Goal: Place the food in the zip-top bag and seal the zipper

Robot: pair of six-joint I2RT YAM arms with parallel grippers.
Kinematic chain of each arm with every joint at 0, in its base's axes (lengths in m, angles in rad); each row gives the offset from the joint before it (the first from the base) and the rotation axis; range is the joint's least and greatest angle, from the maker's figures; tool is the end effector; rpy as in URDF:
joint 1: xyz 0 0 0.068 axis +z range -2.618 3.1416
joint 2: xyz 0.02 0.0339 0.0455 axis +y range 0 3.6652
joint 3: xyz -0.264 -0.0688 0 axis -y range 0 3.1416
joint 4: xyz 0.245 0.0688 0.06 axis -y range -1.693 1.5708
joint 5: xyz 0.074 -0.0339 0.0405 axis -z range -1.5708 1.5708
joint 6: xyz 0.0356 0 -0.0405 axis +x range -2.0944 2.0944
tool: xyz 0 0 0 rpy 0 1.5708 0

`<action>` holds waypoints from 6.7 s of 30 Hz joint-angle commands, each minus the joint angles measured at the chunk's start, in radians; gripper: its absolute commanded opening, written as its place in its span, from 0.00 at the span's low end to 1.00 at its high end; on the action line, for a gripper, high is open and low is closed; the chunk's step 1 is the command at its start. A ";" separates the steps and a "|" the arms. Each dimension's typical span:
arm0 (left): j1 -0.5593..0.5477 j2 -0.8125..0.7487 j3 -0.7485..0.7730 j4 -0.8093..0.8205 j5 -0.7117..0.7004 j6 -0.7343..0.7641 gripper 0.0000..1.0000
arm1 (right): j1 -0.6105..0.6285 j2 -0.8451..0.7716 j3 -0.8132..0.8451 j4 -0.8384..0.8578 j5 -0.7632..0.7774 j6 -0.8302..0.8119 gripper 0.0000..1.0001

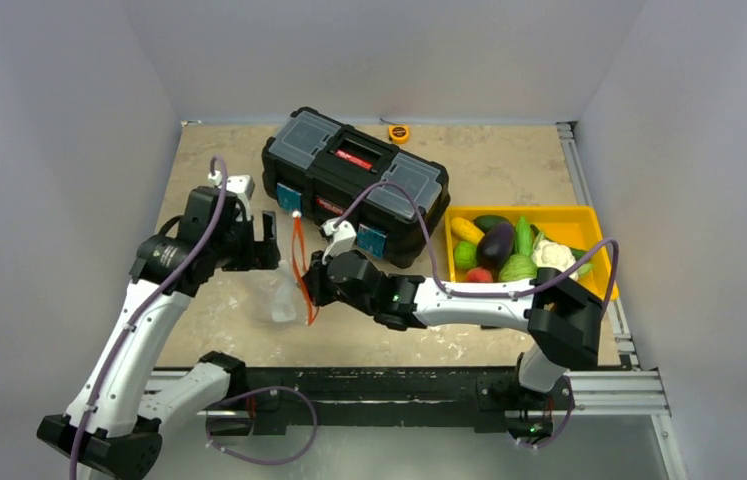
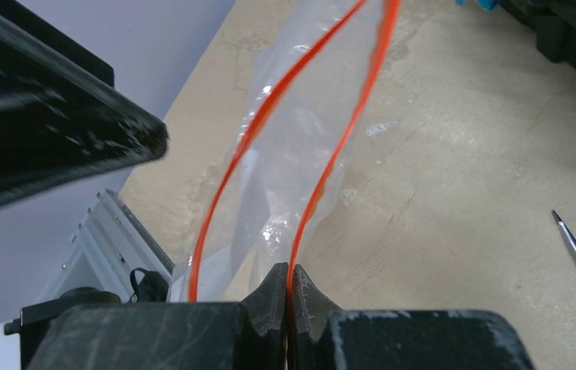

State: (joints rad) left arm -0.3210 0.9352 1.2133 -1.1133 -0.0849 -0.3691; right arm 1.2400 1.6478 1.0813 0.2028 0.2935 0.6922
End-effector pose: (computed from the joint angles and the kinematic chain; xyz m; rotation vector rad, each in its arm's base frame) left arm 0.1488 -0.0463 0.3697 -0.0975 2.4115 -0.2181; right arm 0.1332 0.3563 0.2574 -0.3522 2.0233 0.9870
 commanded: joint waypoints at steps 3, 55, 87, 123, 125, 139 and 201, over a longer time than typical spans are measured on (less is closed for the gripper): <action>0.004 -0.043 -0.119 0.168 0.019 0.086 0.87 | -0.010 -0.011 0.034 0.005 0.037 0.065 0.00; -0.132 0.108 -0.110 0.241 -0.101 0.120 0.13 | 0.052 0.065 0.203 -0.135 0.193 0.055 0.00; -0.128 0.085 -0.158 0.195 -0.163 0.157 0.00 | -0.021 -0.365 -0.096 -0.397 0.148 -0.121 0.65; -0.129 0.076 -0.166 0.200 -0.135 0.154 0.00 | -0.789 -0.376 -0.203 -0.611 0.478 -0.019 0.98; -0.129 0.076 -0.164 0.201 -0.134 0.156 0.00 | -0.792 -0.352 -0.215 -0.598 0.483 -0.018 0.98; -0.128 0.084 -0.164 0.202 -0.134 0.157 0.00 | -0.795 -0.270 -0.266 -0.530 0.499 0.000 0.89; -0.130 0.023 -0.184 0.233 -0.129 0.164 0.00 | -0.120 -0.121 0.175 -0.273 -0.343 0.231 0.00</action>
State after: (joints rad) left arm -0.4477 0.9855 1.0336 -0.9272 -0.2111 -0.2165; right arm 1.1156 1.5127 1.1709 -0.0559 -0.0444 0.8742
